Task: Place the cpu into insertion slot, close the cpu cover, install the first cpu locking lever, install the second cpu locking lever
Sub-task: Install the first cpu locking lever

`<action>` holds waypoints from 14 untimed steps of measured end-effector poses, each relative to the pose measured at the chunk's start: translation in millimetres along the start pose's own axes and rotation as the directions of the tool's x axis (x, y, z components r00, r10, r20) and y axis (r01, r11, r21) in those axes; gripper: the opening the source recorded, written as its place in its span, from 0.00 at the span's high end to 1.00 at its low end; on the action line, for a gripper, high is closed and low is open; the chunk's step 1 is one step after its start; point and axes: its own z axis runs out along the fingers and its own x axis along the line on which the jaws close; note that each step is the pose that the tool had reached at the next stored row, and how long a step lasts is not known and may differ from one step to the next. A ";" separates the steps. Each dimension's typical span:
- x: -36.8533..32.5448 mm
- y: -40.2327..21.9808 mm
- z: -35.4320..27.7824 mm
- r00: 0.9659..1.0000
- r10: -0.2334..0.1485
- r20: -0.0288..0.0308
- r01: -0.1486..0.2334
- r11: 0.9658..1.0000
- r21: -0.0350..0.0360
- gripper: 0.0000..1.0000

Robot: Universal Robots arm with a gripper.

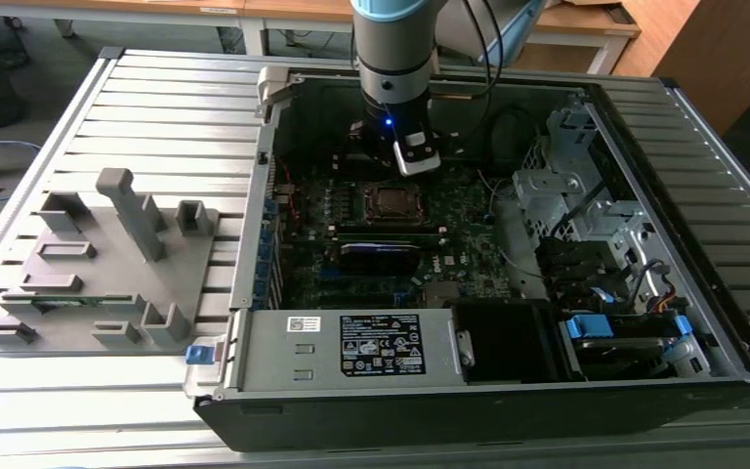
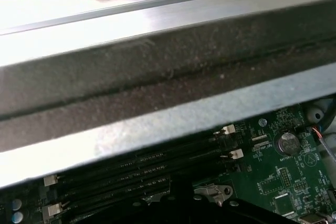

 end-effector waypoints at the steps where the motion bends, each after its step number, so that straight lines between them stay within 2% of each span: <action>1: 0.1 0.5 0.1 1.000 0.000 0.000 0.000 1.000 0.000 0.90; 7: 0.5 1.4 0.5 1.000 0.000 0.000 0.000 1.000 0.001 0.90; 14: 0.6 1.0 2.2 1.000 -0.002 0.008 0.002 1.000 0.000 0.90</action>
